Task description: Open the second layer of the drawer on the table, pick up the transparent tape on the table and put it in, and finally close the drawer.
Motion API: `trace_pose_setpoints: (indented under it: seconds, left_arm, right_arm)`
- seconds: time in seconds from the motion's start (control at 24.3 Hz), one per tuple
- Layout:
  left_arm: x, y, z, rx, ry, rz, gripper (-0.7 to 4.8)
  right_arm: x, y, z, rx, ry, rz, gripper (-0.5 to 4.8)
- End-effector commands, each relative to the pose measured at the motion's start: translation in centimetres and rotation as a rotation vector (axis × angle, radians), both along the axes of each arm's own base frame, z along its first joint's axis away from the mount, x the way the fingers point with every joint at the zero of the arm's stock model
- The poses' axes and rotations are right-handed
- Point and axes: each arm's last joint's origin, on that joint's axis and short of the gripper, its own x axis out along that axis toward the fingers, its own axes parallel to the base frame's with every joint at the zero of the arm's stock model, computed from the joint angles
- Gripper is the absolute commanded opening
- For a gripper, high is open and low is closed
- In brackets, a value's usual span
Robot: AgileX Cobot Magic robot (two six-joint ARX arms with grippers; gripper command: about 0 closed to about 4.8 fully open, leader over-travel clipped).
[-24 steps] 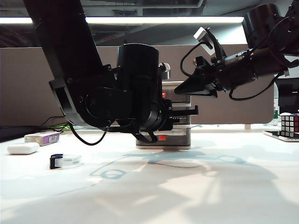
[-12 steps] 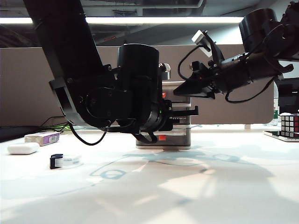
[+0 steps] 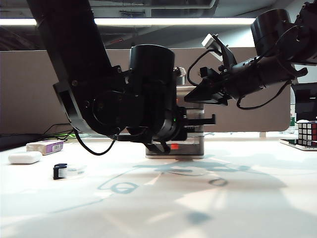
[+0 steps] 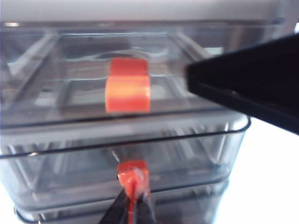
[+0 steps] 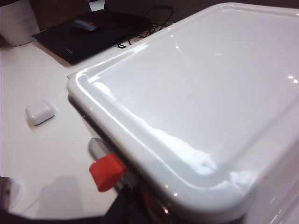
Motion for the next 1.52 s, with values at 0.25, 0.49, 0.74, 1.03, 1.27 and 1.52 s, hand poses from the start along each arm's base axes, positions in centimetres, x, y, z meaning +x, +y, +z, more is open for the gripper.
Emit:
trace_pose_setpoints:
  seconds: [0.25,0.49,0.74,1.03,1.27,1.52]
  left_arm:
    - [-3.0,0.3,-1.5,0.056,0.073,-0.024,-0.06]
    - [-4.2,1.0,-1.1,0.047,0.085,-0.036,-0.06]
    - [-4.8,1.5,-1.1,0.054,0.091,-0.041,-0.06]
    - [-7.1,3.5,-0.3,0.141,0.083,-0.036,-0.06]
    - [-9.2,8.6,1.6,0.222,0.096,-0.026,-0.06]
    - [-8.6,12.6,4.3,0.242,0.166,-0.089,-0.01]
  right_arm:
    - [0.2,-0.1,0.5,-0.001,-0.035,-0.029,-0.04]
    - [0.2,-0.1,0.5,0.002,-0.031,-0.029,-0.03]
    - [0.2,-0.1,0.5,0.005,-0.028,-0.026,-0.03]
    - [0.2,-0.1,0.5,0.005,-0.028,-0.026,-0.04]
    - [0.1,0.0,0.3,0.003,-0.004,-0.006,-0.04]
    - [-0.2,-0.1,-0.4,-0.017,0.075,-0.001,-0.03]
